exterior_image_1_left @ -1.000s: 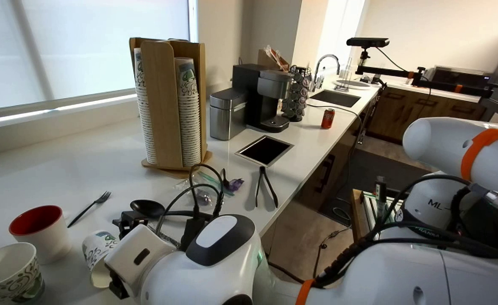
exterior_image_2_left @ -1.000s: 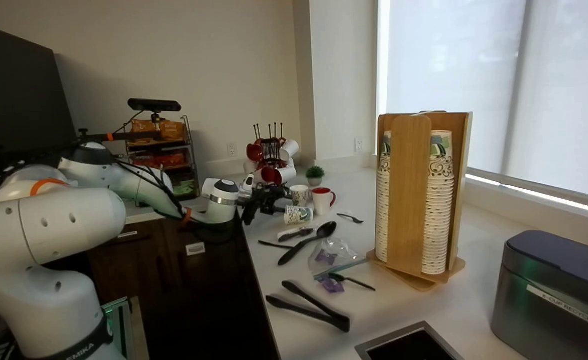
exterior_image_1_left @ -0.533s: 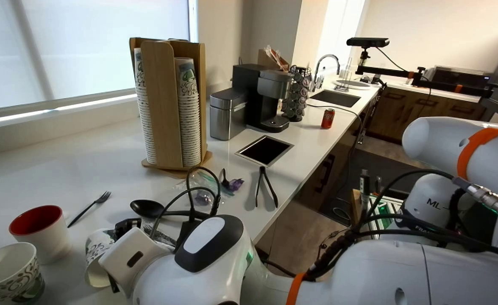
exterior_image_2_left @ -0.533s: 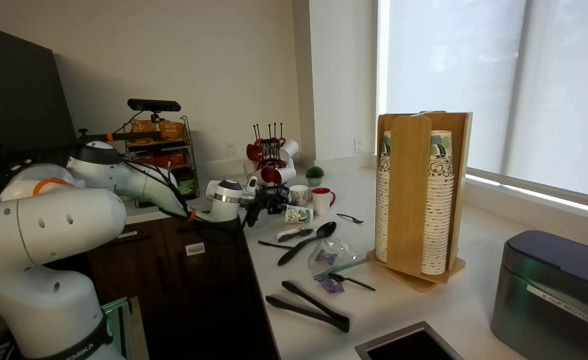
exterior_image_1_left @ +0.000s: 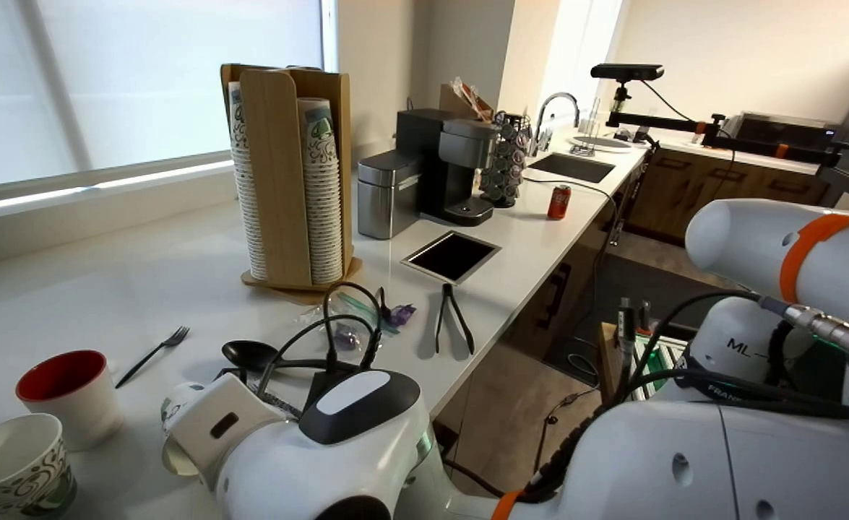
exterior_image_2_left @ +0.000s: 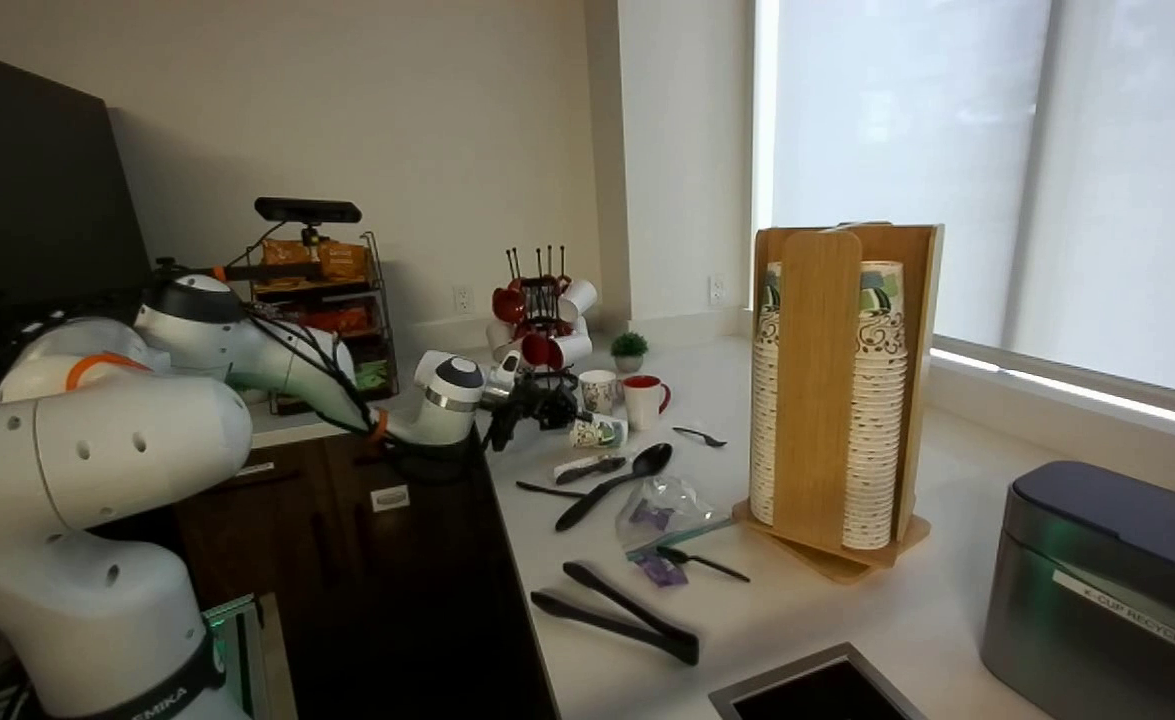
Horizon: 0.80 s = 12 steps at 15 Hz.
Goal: Place the coffee cup on the right upright.
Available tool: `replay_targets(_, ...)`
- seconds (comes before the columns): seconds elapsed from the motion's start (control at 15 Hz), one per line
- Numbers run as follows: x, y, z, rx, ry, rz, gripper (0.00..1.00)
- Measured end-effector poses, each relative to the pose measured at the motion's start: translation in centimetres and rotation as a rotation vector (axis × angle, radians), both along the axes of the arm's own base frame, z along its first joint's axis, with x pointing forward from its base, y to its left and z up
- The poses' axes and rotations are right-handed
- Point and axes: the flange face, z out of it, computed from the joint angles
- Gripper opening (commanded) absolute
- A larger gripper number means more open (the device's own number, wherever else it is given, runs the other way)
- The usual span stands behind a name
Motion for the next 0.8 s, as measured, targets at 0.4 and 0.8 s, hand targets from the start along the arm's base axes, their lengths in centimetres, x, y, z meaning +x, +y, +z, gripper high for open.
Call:
replay_targets(0.4, 0.2, -0.3, 4.5, 0.026, 0.115, -0.112, 0.01)
replay_targets(0.8, -0.1, -1.1, 8.5, 0.064, 0.25, -0.2, 0.01)
